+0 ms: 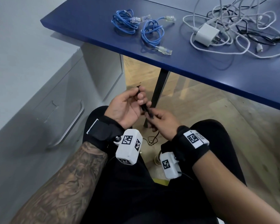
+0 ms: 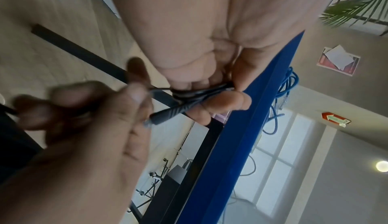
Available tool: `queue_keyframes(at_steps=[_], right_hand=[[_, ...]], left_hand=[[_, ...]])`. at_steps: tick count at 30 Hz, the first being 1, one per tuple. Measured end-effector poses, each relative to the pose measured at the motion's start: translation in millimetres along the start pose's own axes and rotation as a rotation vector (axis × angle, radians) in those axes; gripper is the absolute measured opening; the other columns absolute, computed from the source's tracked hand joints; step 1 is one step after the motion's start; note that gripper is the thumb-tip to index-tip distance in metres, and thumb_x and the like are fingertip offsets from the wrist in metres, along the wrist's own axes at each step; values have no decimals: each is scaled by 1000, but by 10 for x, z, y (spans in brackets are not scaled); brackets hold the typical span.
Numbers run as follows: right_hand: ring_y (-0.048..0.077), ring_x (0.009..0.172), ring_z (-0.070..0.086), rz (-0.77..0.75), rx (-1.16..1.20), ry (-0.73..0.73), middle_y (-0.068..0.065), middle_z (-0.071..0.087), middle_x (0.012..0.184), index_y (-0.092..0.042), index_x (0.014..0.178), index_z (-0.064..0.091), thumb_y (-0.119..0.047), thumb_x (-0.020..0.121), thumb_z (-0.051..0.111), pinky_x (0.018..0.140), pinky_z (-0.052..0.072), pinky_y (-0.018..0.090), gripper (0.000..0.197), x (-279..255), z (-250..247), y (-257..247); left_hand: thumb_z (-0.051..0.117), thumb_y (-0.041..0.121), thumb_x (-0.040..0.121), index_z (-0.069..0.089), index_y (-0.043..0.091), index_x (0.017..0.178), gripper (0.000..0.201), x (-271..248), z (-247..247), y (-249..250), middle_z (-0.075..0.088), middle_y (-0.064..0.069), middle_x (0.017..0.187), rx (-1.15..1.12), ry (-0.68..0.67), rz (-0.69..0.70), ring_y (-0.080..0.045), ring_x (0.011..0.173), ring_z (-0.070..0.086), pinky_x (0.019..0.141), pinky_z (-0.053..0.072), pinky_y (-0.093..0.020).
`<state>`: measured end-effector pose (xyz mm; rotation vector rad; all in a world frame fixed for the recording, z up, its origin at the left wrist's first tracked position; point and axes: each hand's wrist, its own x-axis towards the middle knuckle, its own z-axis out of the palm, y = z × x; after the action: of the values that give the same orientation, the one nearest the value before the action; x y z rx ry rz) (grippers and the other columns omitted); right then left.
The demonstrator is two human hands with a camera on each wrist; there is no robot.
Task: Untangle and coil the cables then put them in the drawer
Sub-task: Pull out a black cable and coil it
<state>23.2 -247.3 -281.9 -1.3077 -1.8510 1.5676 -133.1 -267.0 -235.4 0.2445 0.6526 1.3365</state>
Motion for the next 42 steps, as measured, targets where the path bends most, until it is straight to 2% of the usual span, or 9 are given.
queue_keyframes(at_steps=[5,13,15,19,24,28,34,38,42], right_hand=[[18,55,49,-6,-143,-197,-6,57,55,-7,77,64,-29,101,53,60,45,37,34,-121,16,-48],[20,64,52,-139,-50,55,26,64,79,-7,78,67,-23,91,66,63,53,44,21,-246,-215,-471],[18,65,56,-178,46,104,20,69,82,-12,78,70,-20,90,66,60,54,40,15,-274,-303,-575],[-1,57,56,-239,6,217,-11,67,68,-11,84,70,-14,98,59,58,44,11,18,-244,-439,-635],[10,85,65,-216,-14,350,-3,72,87,-23,87,72,-22,97,61,81,51,23,15,-56,-509,-396],[-5,67,58,-129,-4,330,-18,67,72,-22,94,74,-26,98,60,64,45,13,15,-9,-402,-267],[14,52,45,66,67,29,-8,49,54,-22,98,73,-25,101,54,51,41,29,20,-66,-27,-86],[13,56,47,-3,-152,-126,-4,51,57,-15,97,75,-31,100,56,55,44,29,25,-161,21,-128],[9,58,46,-133,-231,-40,14,62,68,-4,83,68,-26,96,62,58,40,27,26,-209,-30,-280]], left_hand=[[40,9,102,59,2,105,21,95,-175,9,65,-6,82,-47,140,162,-14,73,65,89,56,-34],[48,5,99,65,2,100,17,103,-196,-118,70,-9,82,575,187,271,-17,73,68,72,55,-25],[50,5,99,68,4,95,18,80,-177,-129,71,-7,77,755,163,239,-16,69,67,71,55,-25],[43,14,103,68,0,90,32,19,-97,-174,64,-6,65,890,38,111,-17,57,57,64,51,-26],[31,18,102,63,-2,88,41,-29,20,-145,46,-4,56,731,-32,-51,-18,51,36,65,46,-32],[33,13,94,60,3,89,29,-75,73,-85,41,0,59,418,-103,-101,-14,51,34,64,47,-30],[39,11,100,60,1,100,23,19,-21,13,53,-1,69,-35,9,34,-10,57,50,78,52,-31],[39,9,103,60,1,104,23,103,-201,2,63,-6,80,71,175,191,-14,70,63,83,58,-32],[44,5,101,63,1,99,19,130,-288,-64,66,-8,80,458,239,294,-16,71,65,74,56,-26]])
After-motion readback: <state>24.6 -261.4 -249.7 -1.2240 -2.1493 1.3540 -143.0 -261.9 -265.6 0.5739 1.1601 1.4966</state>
